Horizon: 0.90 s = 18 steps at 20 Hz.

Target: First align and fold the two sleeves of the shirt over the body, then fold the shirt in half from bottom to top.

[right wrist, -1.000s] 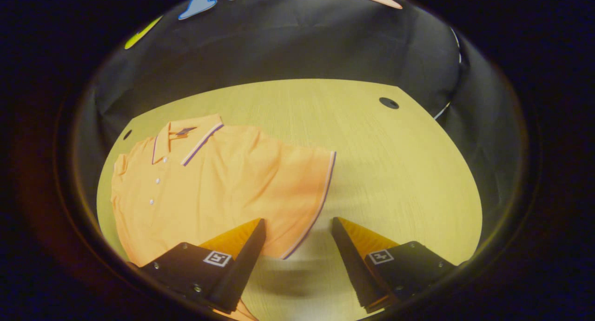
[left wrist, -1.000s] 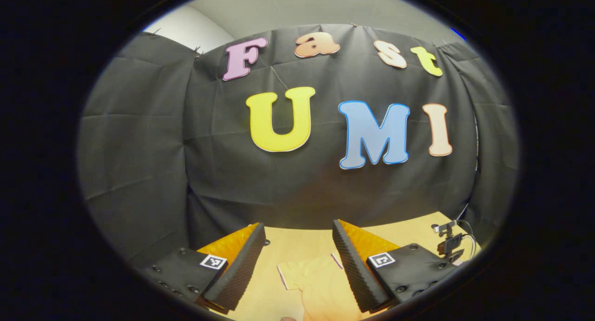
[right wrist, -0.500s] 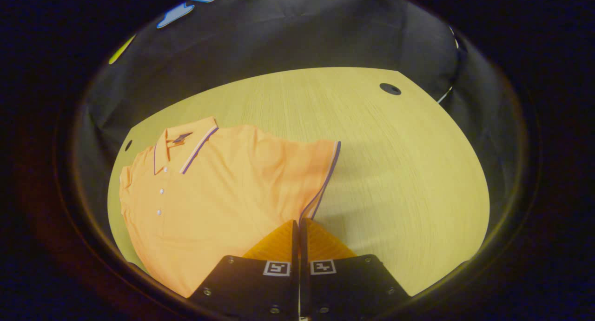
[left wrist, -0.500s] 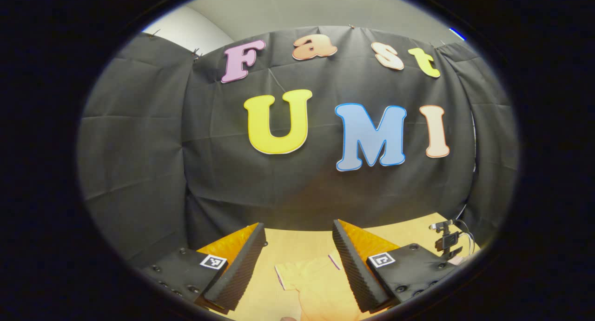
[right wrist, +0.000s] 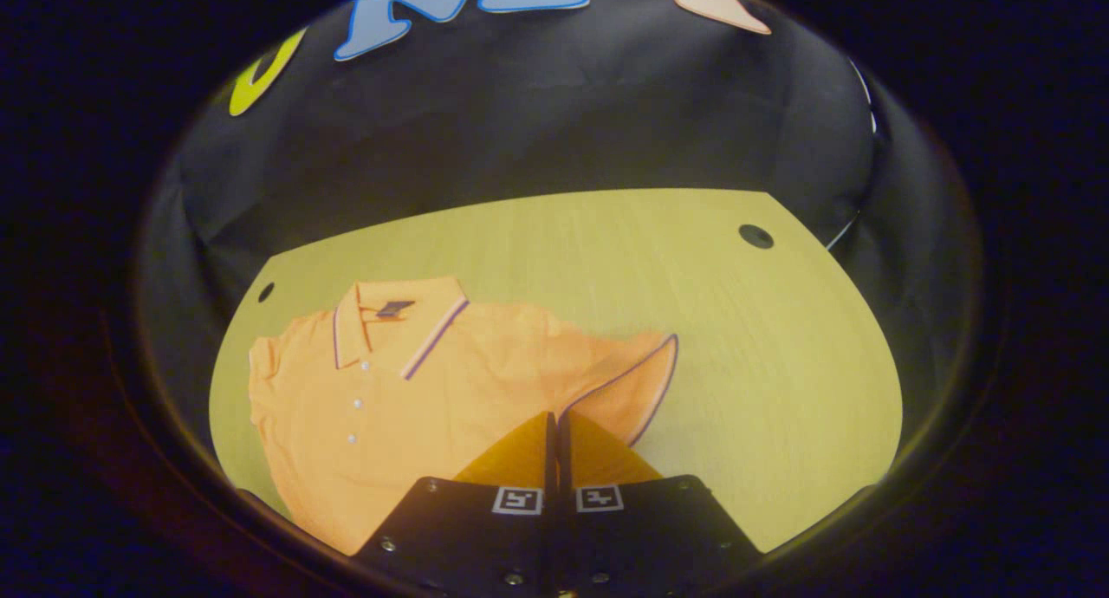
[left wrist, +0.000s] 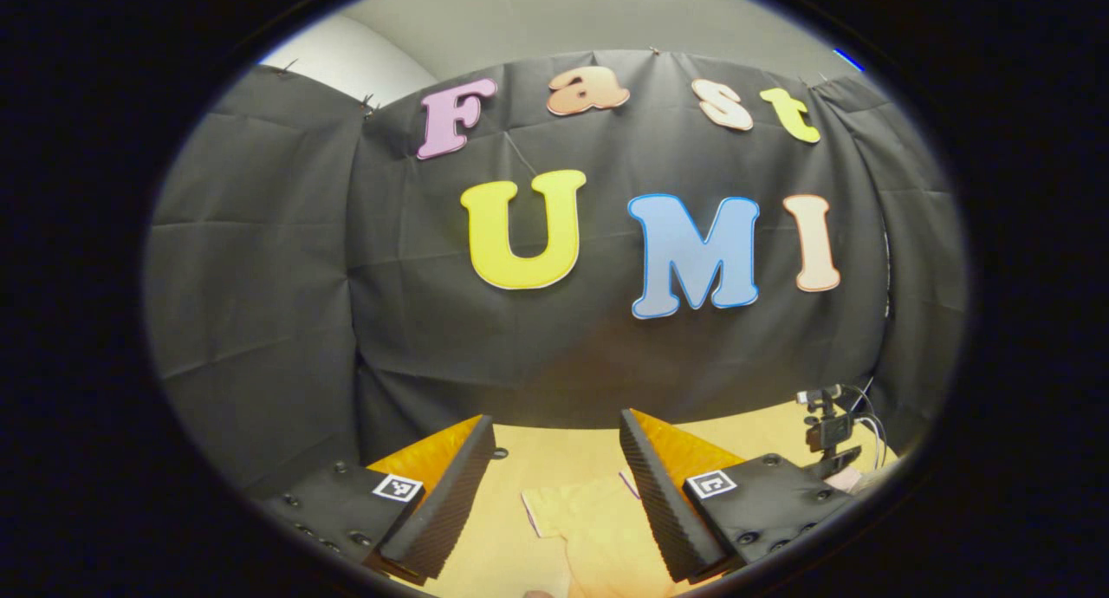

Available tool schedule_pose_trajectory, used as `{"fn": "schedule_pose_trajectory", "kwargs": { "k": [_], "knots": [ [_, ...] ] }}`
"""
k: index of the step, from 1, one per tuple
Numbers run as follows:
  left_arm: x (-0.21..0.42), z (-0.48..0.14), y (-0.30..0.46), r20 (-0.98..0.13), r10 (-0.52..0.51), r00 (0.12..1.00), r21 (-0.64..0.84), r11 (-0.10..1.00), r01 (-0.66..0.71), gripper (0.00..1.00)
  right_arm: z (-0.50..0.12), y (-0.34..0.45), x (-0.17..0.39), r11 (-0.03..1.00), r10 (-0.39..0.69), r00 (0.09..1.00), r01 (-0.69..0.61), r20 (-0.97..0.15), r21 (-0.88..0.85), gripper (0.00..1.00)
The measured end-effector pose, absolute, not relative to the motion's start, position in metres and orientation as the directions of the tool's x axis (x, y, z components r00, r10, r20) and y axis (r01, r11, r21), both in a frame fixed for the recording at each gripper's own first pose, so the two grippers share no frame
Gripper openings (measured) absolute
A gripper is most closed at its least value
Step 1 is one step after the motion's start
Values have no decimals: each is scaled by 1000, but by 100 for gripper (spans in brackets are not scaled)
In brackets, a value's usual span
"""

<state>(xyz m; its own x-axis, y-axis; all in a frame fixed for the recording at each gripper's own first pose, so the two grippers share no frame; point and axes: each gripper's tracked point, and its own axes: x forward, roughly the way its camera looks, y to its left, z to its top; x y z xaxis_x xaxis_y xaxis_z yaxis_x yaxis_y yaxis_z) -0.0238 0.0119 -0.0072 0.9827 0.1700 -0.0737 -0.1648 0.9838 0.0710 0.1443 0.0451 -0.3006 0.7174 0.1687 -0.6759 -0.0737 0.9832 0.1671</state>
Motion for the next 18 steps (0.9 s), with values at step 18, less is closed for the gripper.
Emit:
{"fn": "schedule_pose_trajectory", "kwargs": {
  "k": [18],
  "knots": [
    [-67, -12, 53, -74, 277, 958, 63, 960, -273, 95, -322, 221, 100, 847, 356, 585, -532, -729, -13, 0]
  ]
}}
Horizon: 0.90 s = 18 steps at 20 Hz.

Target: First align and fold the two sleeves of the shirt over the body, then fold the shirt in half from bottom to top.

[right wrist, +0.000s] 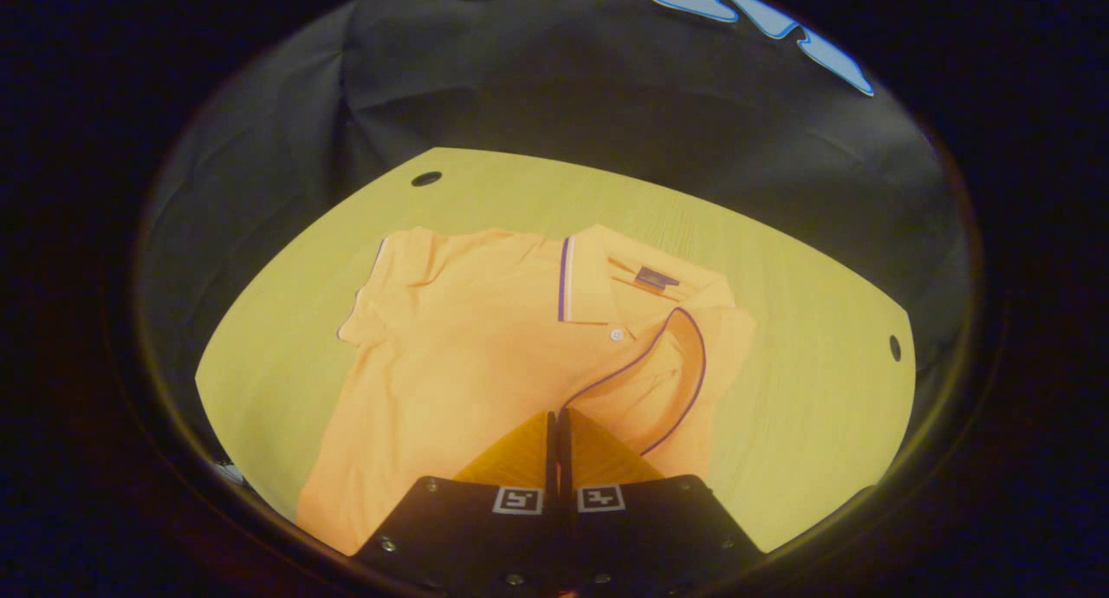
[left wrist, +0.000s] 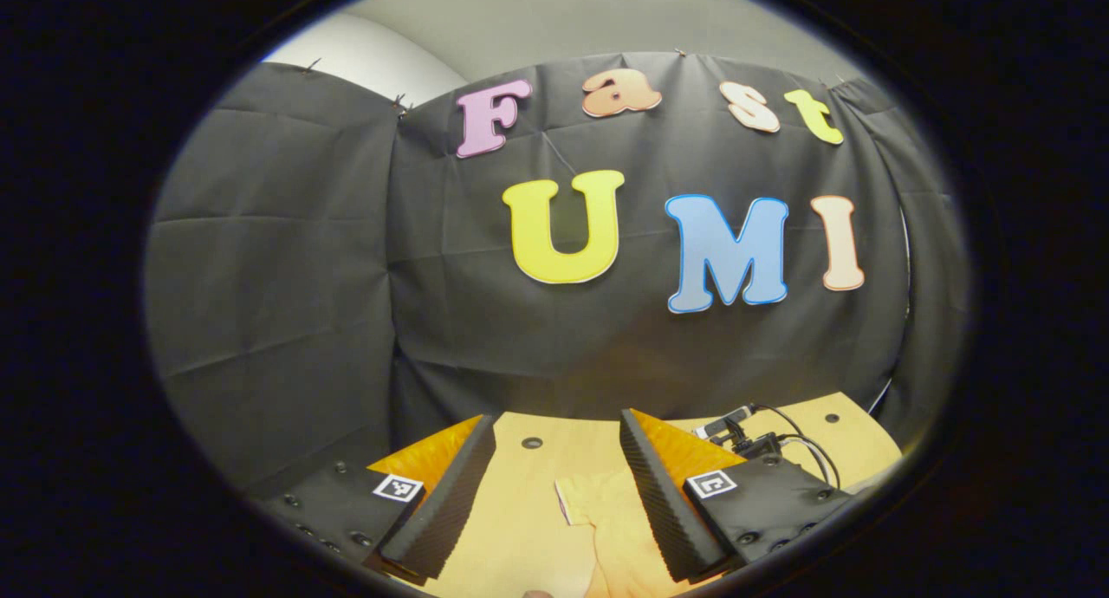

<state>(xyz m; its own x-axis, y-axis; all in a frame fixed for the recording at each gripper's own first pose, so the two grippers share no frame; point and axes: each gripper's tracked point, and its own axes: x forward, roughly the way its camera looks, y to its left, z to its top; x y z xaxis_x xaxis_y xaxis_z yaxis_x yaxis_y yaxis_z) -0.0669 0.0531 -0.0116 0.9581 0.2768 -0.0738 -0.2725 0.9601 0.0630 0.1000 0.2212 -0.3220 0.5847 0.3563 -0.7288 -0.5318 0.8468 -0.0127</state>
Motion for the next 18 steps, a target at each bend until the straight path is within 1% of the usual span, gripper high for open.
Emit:
{"fn": "schedule_pose_trajectory", "kwargs": {
  "k": [5, 9, 10, 11, 15, 18],
  "knots": [
    [-63, -17, 52, -81, 259, 962, 59, 965, -255, 95, -318, 214, 104, 870, 351, 591, -493, -726, 19, 3],
    [-52, -24, 44, -92, 219, 971, 63, 975, -214, 95, -307, 208, 107, 886, 353, 612, -461, -708, 44, 28],
    [-48, -27, 43, -96, 209, 973, 61, 977, -204, 95, -304, 206, 107, 892, 349, 617, -449, -705, 48, 45],
    [-45, -32, 42, -104, 198, 975, 58, 980, -192, 95, -301, 204, 108, 897, 349, 624, -438, -699, 57, 49],
    [-25, -59, 44, -147, 164, 975, 46, 986, -159, 95, -272, 195, 105, 912, 367, 661, -393, -655, 115, 51],
    [-6, -84, 45, -183, 138, 973, 41, 990, -133, 95, -235, 183, 101, 918, 384, 705, -359, -596, 167, 50]
  ]
}}
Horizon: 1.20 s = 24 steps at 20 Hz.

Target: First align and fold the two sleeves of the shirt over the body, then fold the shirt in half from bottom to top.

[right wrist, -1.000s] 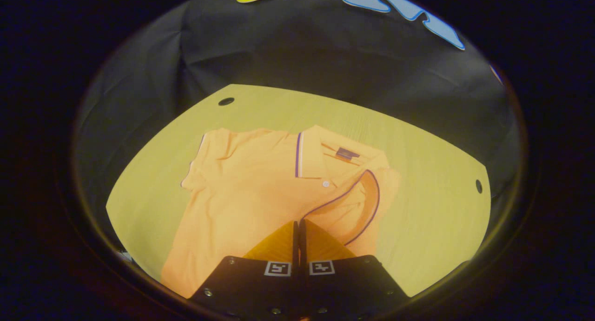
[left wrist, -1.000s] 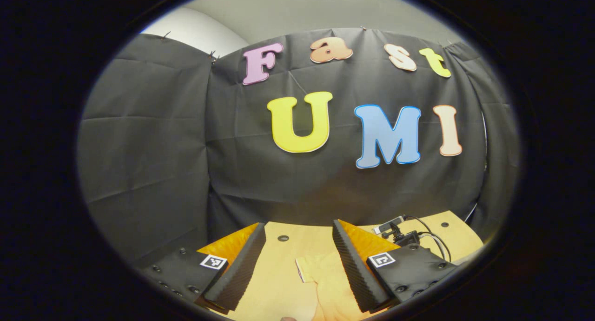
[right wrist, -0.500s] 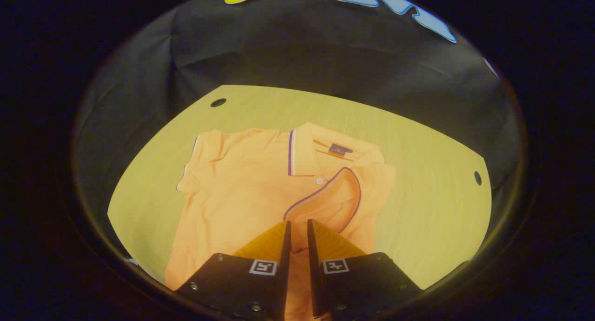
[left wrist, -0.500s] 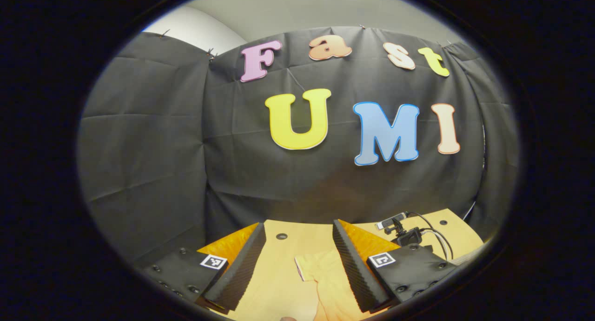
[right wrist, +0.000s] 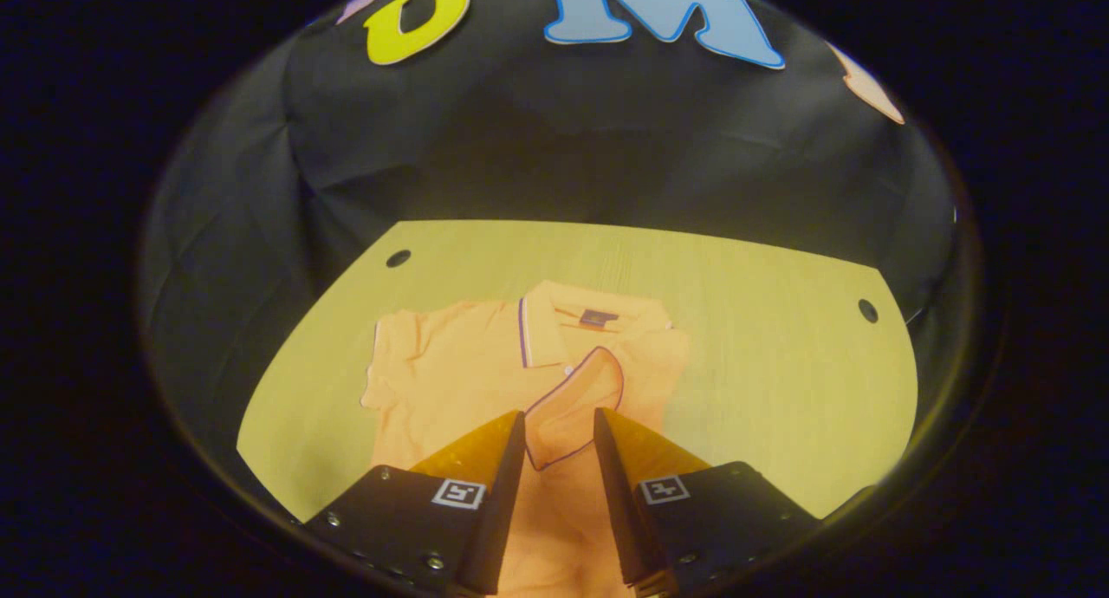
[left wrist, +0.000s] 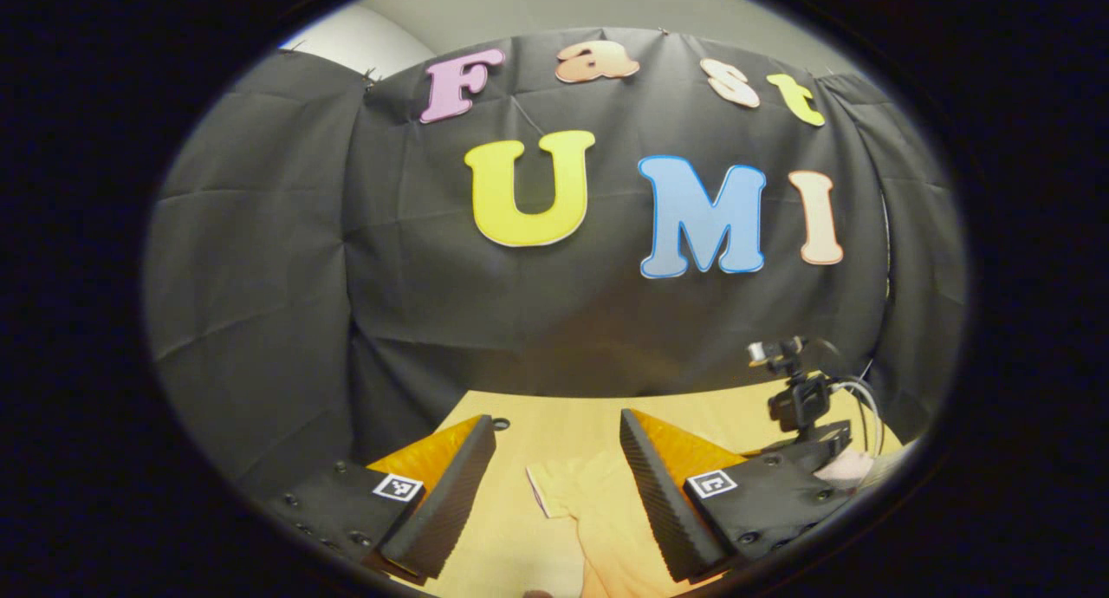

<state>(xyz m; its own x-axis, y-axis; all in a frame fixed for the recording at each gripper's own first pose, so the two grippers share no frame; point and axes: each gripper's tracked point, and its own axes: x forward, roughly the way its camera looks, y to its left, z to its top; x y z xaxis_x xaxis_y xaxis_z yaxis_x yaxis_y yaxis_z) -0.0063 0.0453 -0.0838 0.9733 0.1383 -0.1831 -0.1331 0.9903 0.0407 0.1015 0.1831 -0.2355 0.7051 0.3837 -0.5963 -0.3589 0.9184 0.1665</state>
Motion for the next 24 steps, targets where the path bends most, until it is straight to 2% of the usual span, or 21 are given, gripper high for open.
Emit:
{"fn": "schedule_pose_trajectory", "kwargs": {
  "k": [5, 11, 17, 24],
  "knots": [
    [38, -137, 52, -262, 96, 960, 19, 995, -94, 95, -172, 145, 87, 924, 381, 788, -301, -484, 238, 50],
    [94, -229, 60, -405, 72, 911, -33, 995, -94, 95, -117, 79, 54, 950, 295, 880, -228, -372, 215, 50],
    [125, -320, 77, -541, 79, 837, -61, 989, -133, 95, -109, 27, 24, 978, 162, 913, -97, -375, 184, 50],
    [151, -382, 96, -618, 115, 778, -13, 988, -156, 95, -121, -6, -9, 985, 58, 899, 21, -433, 174, 50]
  ]
}}
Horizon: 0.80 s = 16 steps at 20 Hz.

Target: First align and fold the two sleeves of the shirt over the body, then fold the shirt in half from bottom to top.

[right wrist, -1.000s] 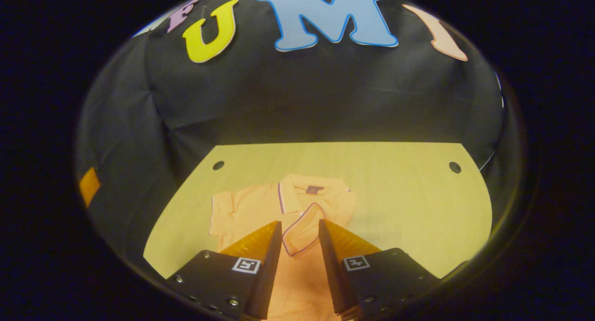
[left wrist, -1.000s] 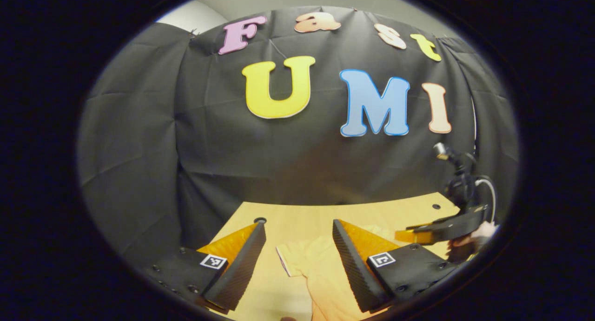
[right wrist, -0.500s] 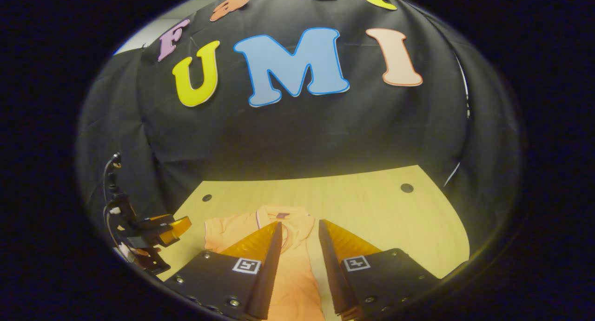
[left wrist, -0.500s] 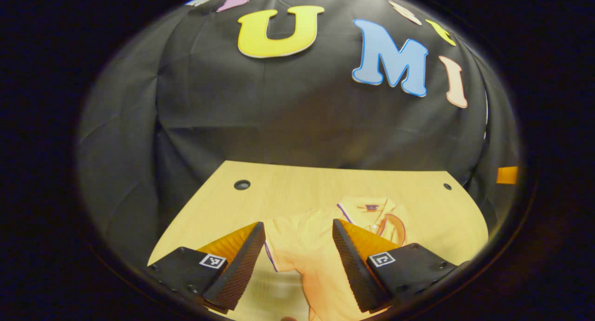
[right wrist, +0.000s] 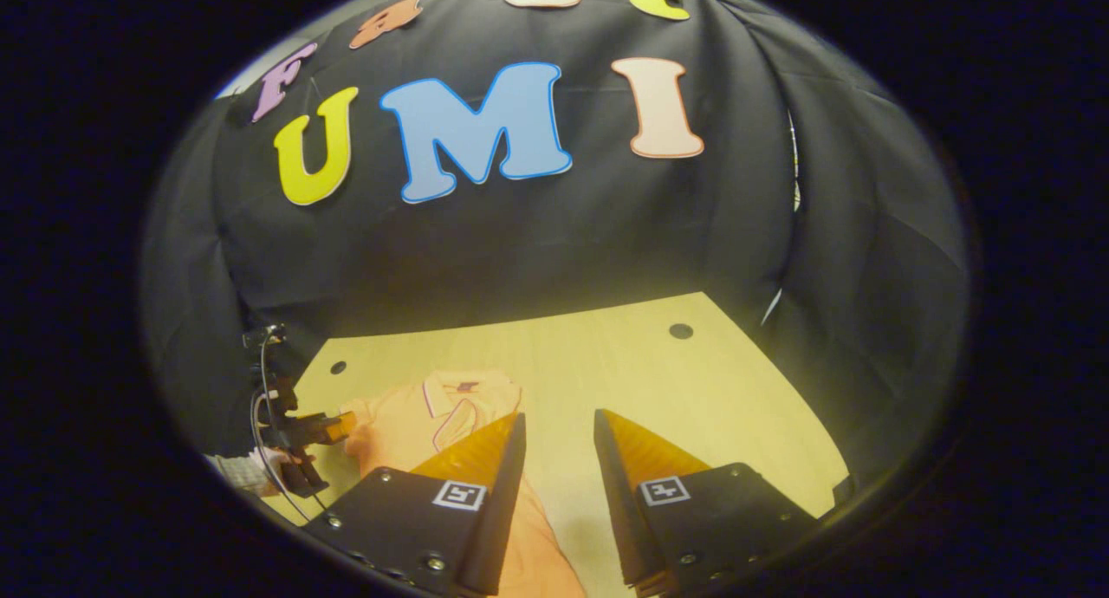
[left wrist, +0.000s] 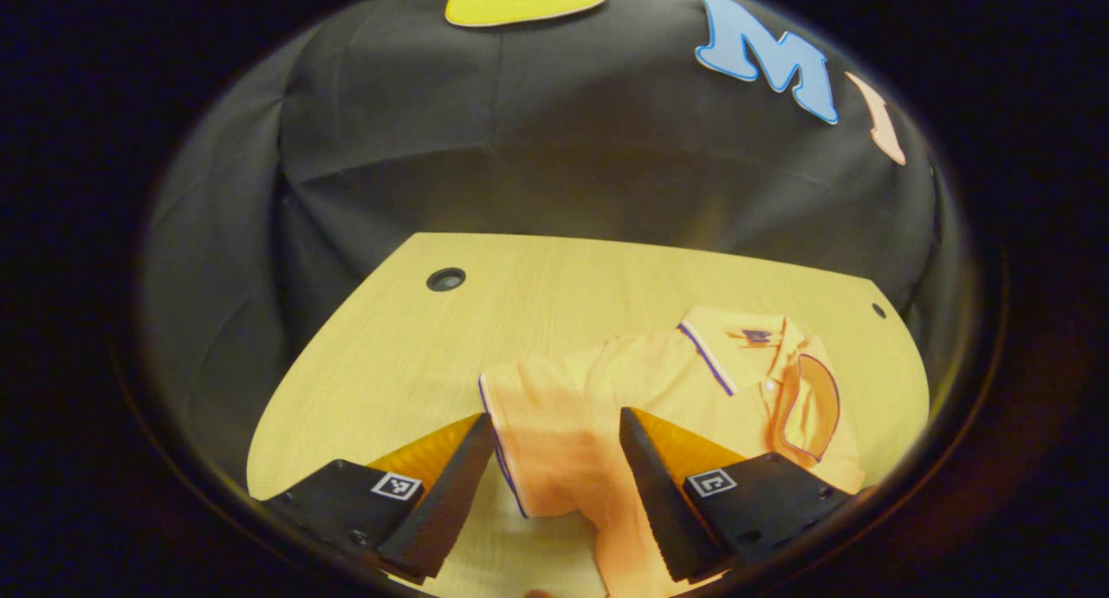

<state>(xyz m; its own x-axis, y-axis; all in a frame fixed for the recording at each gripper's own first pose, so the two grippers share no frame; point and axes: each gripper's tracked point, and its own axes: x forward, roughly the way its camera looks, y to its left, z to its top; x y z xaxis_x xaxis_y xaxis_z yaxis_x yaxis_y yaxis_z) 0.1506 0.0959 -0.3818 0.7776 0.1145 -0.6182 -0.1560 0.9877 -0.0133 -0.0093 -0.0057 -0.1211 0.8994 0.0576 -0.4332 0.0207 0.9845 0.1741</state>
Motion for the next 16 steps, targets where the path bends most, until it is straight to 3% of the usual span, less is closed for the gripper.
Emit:
{"fn": "schedule_pose_trajectory", "kwargs": {
  "k": [16],
  "knots": [
    [144, -431, 110, -691, 197, 695, 16, 966, -258, 95, -144, -27, -14, 982, -8, 864, 101, -504, 159, 50]
  ]
}}
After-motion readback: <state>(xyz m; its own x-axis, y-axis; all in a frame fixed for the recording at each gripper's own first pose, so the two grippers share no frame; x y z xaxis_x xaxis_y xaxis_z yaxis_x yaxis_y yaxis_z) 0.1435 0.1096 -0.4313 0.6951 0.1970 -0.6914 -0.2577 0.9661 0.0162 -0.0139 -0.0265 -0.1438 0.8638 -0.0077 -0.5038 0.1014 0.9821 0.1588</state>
